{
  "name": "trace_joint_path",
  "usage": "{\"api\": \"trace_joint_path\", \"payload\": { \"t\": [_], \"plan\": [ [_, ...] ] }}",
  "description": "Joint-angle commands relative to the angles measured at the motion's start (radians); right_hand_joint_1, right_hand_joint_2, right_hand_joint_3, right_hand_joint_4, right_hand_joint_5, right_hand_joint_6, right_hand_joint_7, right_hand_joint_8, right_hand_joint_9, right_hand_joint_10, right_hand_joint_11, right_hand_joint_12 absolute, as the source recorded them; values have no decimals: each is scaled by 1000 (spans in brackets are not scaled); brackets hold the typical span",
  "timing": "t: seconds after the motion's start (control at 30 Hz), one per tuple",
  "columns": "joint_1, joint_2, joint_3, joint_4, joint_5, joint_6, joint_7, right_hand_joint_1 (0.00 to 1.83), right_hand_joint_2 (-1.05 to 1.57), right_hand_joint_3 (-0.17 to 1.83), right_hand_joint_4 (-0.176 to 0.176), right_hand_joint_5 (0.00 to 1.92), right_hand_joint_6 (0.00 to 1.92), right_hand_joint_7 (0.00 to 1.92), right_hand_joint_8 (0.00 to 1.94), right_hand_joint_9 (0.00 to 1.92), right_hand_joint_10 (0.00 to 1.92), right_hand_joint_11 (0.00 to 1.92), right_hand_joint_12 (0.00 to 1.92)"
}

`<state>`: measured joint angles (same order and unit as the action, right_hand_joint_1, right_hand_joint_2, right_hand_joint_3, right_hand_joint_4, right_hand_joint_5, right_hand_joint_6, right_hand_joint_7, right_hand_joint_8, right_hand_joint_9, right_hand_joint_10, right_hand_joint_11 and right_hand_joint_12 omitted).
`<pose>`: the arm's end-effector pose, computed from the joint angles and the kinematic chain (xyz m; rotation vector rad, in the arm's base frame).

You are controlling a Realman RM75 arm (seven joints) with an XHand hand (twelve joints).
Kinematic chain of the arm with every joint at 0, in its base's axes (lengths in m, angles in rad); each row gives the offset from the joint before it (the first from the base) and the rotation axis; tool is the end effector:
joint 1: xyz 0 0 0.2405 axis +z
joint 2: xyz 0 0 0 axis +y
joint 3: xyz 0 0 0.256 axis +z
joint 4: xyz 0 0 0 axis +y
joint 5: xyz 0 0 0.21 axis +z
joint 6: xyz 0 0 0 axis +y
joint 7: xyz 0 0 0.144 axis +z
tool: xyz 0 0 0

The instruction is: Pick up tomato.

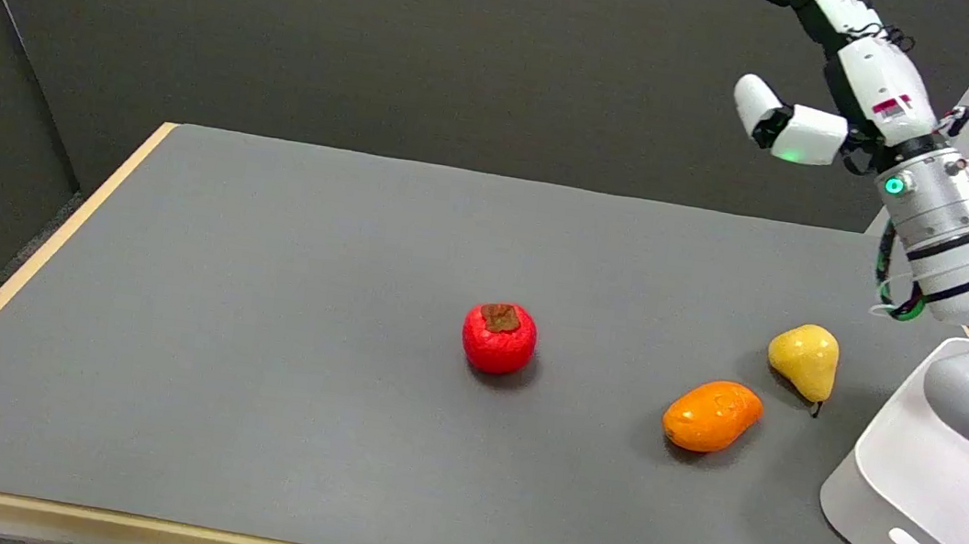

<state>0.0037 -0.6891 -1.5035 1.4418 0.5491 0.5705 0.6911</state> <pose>-0.0981 -0.3338 0.4604 1.6568 0.1419 0.6516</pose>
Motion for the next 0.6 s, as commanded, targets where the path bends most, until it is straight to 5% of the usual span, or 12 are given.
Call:
{"api": "trace_joint_path", "payload": {
  "t": [0.03,0.43,0.6],
  "plan": [
    [60,49,14,-277,-196,225,286,282,619,1057,91,112,475,78,272,16,454,37,936],
    [55,49,-55,-208,-269,169,389,141,598,965,99,130,405,105,232,35,437,0,1052],
    [56,34,-91,-108,-265,58,389,326,629,1067,91,105,471,87,307,17,490,32,903]
  ]
}}
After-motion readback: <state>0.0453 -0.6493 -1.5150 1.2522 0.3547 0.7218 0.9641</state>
